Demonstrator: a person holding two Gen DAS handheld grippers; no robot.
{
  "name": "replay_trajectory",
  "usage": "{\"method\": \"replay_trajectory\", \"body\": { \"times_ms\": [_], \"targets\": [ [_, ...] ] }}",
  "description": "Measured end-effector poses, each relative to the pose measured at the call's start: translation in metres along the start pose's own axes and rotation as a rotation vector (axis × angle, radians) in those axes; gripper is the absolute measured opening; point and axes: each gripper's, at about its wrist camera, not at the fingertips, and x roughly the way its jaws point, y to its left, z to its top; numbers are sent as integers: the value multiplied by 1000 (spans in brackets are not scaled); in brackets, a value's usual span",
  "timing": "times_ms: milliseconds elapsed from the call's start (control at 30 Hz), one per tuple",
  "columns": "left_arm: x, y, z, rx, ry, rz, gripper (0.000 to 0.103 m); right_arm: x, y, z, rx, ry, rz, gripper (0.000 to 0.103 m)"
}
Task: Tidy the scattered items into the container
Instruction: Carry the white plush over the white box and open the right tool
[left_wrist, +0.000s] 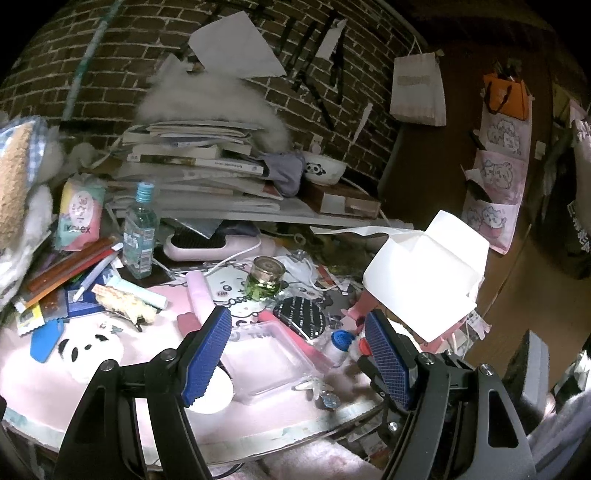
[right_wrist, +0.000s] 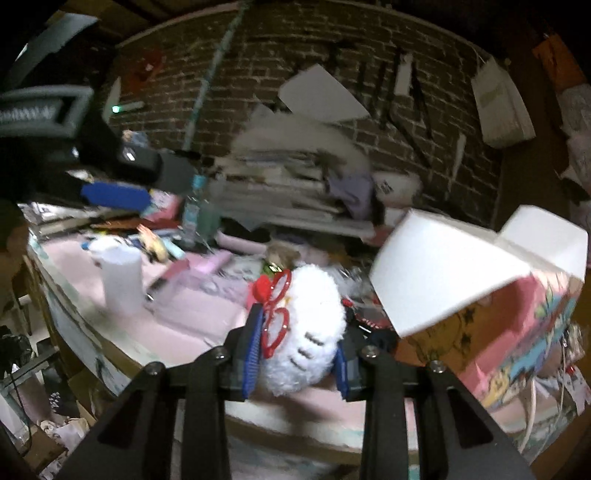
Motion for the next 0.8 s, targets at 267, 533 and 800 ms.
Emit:
{"method": "replay_trajectory", "body": {
  "times_ms": [267,533,800],
  "targets": [
    [-14,11,0,-29,-32,15,72,6,20,26,-7,-73,103,30],
    [-19,17,0,-46,-42,30,72,0,8,70,-3,-165,120,30],
    [-13,13,2,-36,-30,20,72,-8,-77,119,42,-56,-32,30]
  ]
}}
